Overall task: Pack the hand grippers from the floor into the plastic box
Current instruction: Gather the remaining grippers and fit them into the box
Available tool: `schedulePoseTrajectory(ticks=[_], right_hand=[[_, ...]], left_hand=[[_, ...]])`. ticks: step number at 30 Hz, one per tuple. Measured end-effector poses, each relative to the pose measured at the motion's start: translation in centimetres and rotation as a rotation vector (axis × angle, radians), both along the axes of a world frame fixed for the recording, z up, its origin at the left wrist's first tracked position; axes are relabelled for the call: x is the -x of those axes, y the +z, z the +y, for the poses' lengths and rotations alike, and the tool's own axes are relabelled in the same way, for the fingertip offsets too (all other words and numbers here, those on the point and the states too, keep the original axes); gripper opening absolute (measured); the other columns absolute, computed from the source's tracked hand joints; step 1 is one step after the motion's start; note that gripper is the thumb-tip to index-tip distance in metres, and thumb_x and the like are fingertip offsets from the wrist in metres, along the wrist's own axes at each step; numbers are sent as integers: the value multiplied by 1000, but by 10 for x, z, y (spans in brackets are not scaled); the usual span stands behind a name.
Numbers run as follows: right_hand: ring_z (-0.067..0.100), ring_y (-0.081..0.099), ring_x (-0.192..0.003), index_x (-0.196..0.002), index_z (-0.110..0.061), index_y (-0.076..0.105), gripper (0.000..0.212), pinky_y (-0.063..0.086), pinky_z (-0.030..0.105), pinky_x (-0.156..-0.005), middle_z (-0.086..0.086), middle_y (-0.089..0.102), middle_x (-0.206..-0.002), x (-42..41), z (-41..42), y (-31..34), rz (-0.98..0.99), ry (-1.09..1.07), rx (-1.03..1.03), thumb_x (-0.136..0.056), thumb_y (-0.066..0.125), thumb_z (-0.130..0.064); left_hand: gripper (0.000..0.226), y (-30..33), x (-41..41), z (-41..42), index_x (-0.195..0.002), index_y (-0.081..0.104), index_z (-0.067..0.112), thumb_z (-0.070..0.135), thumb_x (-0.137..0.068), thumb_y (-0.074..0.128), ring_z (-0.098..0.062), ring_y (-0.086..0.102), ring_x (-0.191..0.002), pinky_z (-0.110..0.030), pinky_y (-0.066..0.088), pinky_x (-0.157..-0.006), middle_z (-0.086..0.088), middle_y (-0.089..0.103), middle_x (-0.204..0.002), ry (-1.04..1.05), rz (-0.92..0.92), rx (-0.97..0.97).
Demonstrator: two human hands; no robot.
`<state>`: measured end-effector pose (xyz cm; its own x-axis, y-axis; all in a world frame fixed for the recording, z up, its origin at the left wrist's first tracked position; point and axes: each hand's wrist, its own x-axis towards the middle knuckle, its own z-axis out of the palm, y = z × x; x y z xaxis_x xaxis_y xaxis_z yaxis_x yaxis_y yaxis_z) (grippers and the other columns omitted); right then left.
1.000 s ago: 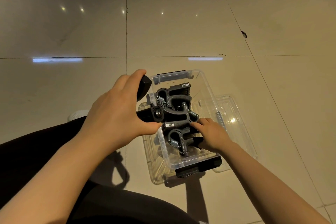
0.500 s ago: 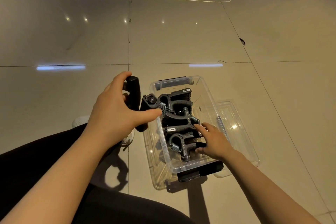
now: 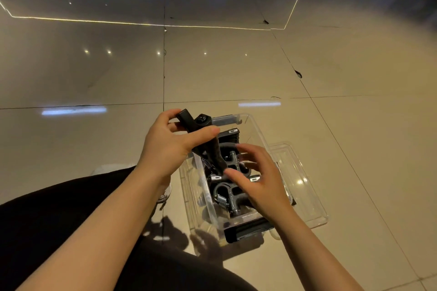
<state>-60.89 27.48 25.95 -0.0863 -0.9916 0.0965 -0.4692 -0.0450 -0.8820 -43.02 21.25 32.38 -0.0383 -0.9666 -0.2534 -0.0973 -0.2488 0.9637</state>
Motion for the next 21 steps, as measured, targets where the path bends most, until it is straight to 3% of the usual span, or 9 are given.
schedulePoseTrajectory(ticks=[3,6,11,13,17,19,21], right_hand=[[-1,60,-95,-101,-27,64,21,47,10,-78,-13,65,-100,-10,0,20,43,-30,69,-82,71,-23],[-1,62,-88,-96,-23,66,14,46,7,-73,-13,67,-92,-11,4,32,38,-27,136,-84,69,-17],[-2,57,-96,-104,-28,61,26,44,4,-71,-13,64,-96,-16,3,36,141,4,173,-80,71,-25],[0,57,-94,-104,-28,61,22,45,7,-71,-12,64,-95,-18,0,32,162,-23,176,-83,67,-24],[2,59,-88,-102,-23,64,20,47,12,-72,-9,66,-95,-13,-10,35,108,-92,168,-85,67,-14],[4,60,-88,-99,-25,64,19,47,16,-75,-9,65,-94,-5,-13,38,93,-120,174,-85,67,-13],[8,60,-86,-94,-31,62,19,50,25,-75,-11,65,-91,4,-15,43,59,-151,139,-86,67,-15]], left_hand=[[107,15,4,5,-130,45,25,54,-35,83,-17,60,-104,-26,47,-73,-1,61,-117,-44,31,32],[98,25,2,8,-125,50,20,53,-37,79,-17,64,-96,-28,46,-72,-3,66,-107,-4,111,-8],[51,22,-9,1,-96,62,14,46,-57,71,-24,65,-93,-46,46,-93,-7,68,-95,36,268,-227],[46,22,-11,-3,-92,61,15,44,-58,71,-26,64,-95,-49,42,-98,-8,68,-94,26,307,-294],[48,21,-12,-12,-92,62,15,49,-60,71,-25,67,-93,-49,40,-100,-6,73,-88,-60,264,-326],[58,21,-12,-16,-101,62,15,54,-59,71,-24,65,-96,-48,42,-98,-7,70,-102,-96,221,-335],[90,17,-10,-20,-127,50,18,61,-51,73,-24,57,-110,-44,43,-97,-6,56,-126,-89,118,-266]])
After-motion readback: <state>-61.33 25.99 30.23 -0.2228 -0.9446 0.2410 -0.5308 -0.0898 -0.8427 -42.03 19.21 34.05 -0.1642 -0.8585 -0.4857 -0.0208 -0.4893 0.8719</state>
